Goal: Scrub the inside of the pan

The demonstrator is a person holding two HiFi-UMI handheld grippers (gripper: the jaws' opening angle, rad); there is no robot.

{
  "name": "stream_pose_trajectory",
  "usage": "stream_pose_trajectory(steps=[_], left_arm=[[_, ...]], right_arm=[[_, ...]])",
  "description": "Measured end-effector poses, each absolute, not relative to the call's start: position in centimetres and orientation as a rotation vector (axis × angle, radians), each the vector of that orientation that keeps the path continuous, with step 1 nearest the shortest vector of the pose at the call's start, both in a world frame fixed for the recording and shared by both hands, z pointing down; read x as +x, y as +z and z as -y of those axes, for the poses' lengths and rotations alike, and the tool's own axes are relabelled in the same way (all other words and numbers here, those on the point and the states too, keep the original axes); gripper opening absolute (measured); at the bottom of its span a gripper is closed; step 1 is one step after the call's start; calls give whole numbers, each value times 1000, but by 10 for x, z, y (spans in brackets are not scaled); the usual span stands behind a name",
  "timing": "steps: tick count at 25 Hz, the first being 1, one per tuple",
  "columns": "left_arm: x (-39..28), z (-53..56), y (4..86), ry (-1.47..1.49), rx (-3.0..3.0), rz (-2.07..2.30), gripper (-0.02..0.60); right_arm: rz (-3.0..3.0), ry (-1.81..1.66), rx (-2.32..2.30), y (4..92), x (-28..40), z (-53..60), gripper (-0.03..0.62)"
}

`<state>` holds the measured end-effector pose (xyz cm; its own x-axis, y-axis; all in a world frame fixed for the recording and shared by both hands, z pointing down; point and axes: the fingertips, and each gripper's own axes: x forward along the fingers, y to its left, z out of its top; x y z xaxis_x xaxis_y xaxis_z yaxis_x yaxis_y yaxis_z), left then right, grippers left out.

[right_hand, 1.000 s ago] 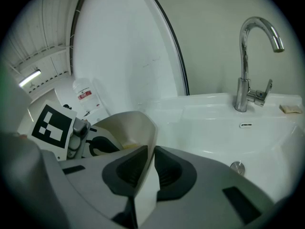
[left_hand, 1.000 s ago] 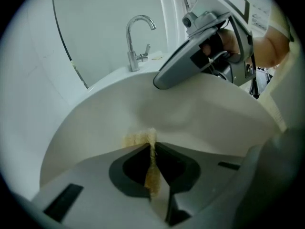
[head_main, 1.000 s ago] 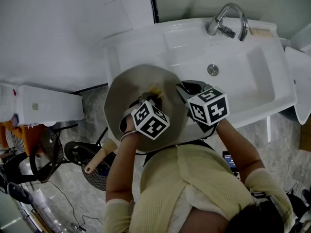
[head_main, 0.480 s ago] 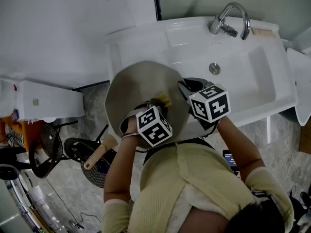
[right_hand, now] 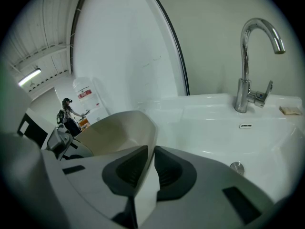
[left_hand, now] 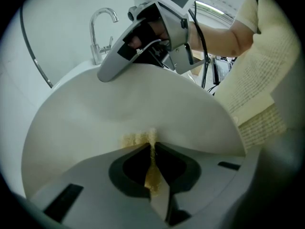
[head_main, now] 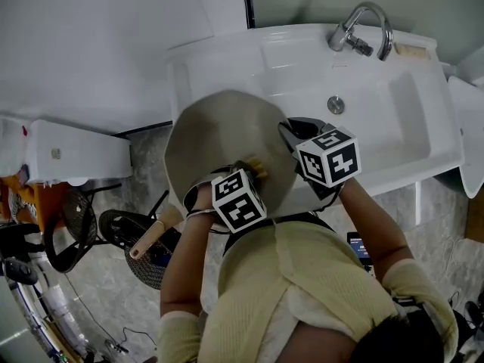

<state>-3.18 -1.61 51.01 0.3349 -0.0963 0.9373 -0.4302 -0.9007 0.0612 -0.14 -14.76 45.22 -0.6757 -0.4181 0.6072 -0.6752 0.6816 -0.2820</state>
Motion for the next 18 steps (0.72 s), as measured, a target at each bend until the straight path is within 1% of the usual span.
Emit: stream_pose_trajectory(steps=[6,18], left_arm=[[-42,4,507,1610,2221,428,81],[-65,4,509,1626,2007,479,81]], right_arm=[[2386,676,838,452,-2,147,48],[2390,682,830,451,-2,147,48]])
